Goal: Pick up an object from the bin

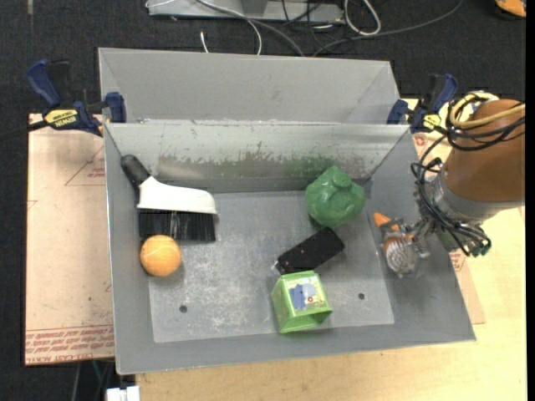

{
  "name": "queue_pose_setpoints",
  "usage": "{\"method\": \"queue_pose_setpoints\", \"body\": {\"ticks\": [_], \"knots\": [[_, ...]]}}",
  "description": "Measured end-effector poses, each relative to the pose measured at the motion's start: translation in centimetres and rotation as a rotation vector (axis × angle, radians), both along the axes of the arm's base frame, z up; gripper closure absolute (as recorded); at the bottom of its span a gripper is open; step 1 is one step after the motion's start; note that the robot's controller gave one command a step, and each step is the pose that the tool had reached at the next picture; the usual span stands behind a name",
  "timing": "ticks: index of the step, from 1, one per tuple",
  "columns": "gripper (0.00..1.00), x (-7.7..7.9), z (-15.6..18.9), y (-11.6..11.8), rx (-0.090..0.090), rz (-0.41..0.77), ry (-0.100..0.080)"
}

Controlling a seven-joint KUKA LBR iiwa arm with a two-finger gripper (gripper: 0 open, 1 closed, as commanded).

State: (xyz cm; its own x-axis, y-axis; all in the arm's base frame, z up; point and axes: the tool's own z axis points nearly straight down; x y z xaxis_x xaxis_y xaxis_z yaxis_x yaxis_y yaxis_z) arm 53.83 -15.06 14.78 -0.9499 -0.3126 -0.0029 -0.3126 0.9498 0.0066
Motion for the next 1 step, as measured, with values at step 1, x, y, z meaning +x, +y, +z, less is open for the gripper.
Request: {"method": "queue_pose_setpoints", "body": {"ticks": [1], "knots": [[1.00,0.01,2.26,0.06,0.001,-0.001,0.000]]}}
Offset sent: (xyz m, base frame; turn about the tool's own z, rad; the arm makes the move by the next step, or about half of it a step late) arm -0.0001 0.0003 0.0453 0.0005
